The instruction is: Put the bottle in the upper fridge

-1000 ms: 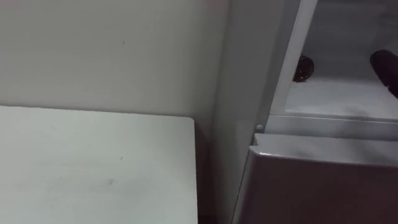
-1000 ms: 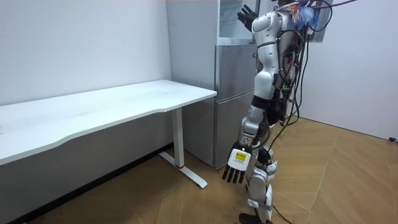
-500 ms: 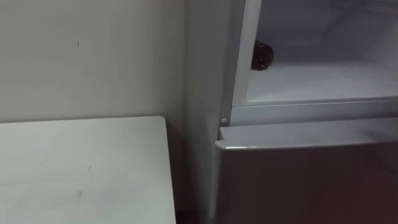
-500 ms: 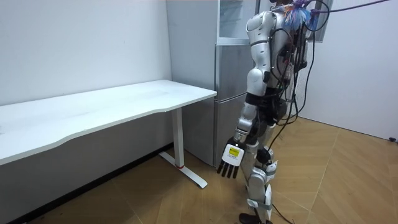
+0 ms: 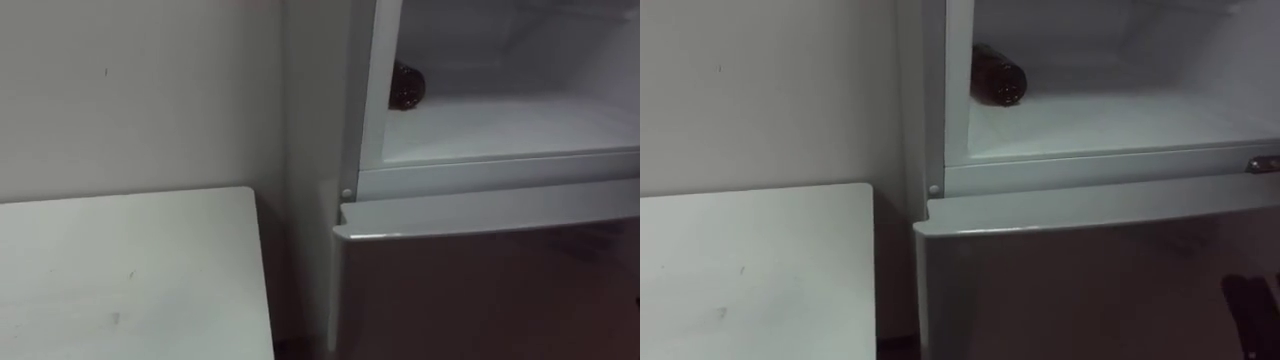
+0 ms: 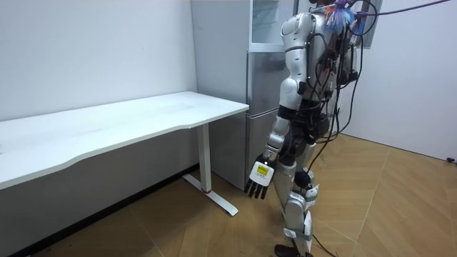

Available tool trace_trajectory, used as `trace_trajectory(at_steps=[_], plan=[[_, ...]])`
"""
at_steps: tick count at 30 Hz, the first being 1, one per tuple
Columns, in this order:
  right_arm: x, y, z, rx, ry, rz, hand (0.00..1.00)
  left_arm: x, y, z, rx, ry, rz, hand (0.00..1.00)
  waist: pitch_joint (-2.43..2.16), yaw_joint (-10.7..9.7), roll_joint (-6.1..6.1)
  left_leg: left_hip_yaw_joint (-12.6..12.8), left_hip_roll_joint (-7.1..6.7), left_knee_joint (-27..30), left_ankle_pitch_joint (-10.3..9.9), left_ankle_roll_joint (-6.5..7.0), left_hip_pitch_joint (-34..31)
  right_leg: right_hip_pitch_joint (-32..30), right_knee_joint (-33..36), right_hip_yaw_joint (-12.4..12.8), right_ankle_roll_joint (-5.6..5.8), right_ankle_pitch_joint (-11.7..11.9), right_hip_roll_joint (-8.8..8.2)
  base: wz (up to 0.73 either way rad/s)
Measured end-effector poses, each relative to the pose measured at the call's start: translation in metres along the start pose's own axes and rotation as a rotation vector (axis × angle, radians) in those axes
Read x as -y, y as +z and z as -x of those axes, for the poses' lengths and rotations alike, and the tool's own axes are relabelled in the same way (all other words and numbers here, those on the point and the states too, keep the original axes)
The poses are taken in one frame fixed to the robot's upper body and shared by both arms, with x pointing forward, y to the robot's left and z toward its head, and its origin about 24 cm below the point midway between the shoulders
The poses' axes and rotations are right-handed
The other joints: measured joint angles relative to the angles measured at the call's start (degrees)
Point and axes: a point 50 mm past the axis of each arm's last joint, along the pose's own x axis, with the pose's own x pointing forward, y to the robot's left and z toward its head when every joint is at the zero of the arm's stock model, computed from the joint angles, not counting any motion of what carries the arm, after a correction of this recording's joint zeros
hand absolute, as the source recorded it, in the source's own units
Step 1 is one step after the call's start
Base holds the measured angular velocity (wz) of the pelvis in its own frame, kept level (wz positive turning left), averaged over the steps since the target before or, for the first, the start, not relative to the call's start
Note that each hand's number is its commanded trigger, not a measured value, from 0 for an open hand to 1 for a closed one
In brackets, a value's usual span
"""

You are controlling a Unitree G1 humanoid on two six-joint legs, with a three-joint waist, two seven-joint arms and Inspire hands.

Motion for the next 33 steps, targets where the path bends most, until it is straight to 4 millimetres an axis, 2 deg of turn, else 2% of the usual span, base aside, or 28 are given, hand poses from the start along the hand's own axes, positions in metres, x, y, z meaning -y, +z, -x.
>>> trace_trajectory(at_steps=[3,6,8,11,13,15,18,21,22,25,29,33], plan=[[0.017,-0.005,0.004,-0.023,-0.105,-0.007,0.00,-0.001,-0.001,0.000,-0.001,0.011,-0.010,0.00,-0.13,0.1,0.00,0.1,0.07,0.1,0.0,0.00,0.1,0.1,0.0,-0.1,-0.02,0.0,0.03,0.00],[0.025,-0.008,0.008,-0.028,-0.175,-0.004,0.00,-0.002,0.001,0.000,0.006,0.011,-0.016,0.00,-0.20,0.1,0.11,0.1,0.03,0.1,0.0,0.00,0.1,0.1,0.0,-0.1,-0.02,0.0,0.03,0.00],[0.030,-0.008,0.009,-0.030,-0.212,0.003,0.00,-0.001,0.003,0.000,0.011,0.009,-0.016,0.00,-0.21,0.1,-0.06,0.1,0.00,0.2,0.0,0.01,0.1,0.1,-0.1,-0.1,-0.01,0.0,0.01,0.00],[0.049,-0.015,0.013,-0.045,-0.323,0.034,0.00,-0.003,0.005,0.000,0.018,0.013,-0.018,0.00,-0.44,0.1,-0.51,0.1,0.00,0.3,0.0,0.01,0.2,0.4,-0.3,-0.1,0.06,-0.1,0.01,0.00],[0.066,-0.020,0.020,-0.068,-0.446,0.066,0.00,-0.003,0.005,0.000,0.015,0.014,-0.018,0.00,-0.40,0.0,-1.00,0.2,-0.01,0.7,0.0,0.00,0.1,0.5,-0.2,0.0,0.10,-0.2,-0.15,0.00],[0.072,-0.019,0.022,-0.067,-0.514,0.073,0.00,-0.004,0.005,0.000,0.015,0.015,-0.017,0.00,-0.37,0.0,-1.02,0.2,-0.03,0.8,0.0,0.00,0.2,0.6,-0.2,-0.1,0.12,-0.2,-0.20,0.00],[0.075,-0.017,0.024,-0.046,-0.588,0.103,0.00,-0.005,0.008,0.000,0.027,0.016,-0.020,0.00,-0.26,-0.2,-1.18,0.0,-0.06,0.9,0.0,0.01,0.1,0.7,-0.2,-0.1,0.22,-0.4,-0.22,0.05],[0.088,-0.016,0.029,-0.037,-0.705,0.112,0.00,-0.004,0.011,0.000,0.037,0.011,-0.020,0.00,-0.21,-0.4,-1.34,-0.5,-0.41,0.8,0.0,0.00,0.2,0.8,-0.1,-0.3,0.27,-1.0,-0.24,0.15],[0.096,-0.013,0.032,-0.028,-0.769,0.099,0.00,-0.004,0.010,0.000,0.031,0.011,-0.017,0.00,0.04,-0.6,-1.38,-0.9,-0.47,0.7,0.0,0.01,0.2,0.9,0.0,-0.6,0.31,-1.2,-0.30,0.16],[0.111,-0.005,0.037,0.020,-0.925,0.038,0.00,-0.006,0.008,0.000,0.023,0.011,-0.011,0.00,-0.12,-0.8,-1.15,-0.9,-0.48,0.3,0.0,0.01,0.0,0.7,0.1,-0.6,0.35,-1.2,-0.26,0.03],[0.118,0.003,0.043,0.056,-1.043,-0.008,0.00,-0.010,0.005,0.002,0.013,0.025,0.001,0.00,-0.16,-1.8,-1.07,-0.8,-0.67,0.1,0.1,-0.02,0.0,0.0,1.4,-0.8,0.27,-1.9,-0.50,-0.04],[0.119,0.020,0.045,0.135,-1.123,-0.054,0.00,-0.014,0.012,0.003,0.048,0.033,0.041,0.00,-0.13,-3.0,-2.16,-0.8,-0.77,0.1,0.1,-0.06,0.2,0.0,2.0,-0.8,0.35,-2.5,-0.66,0.01]])
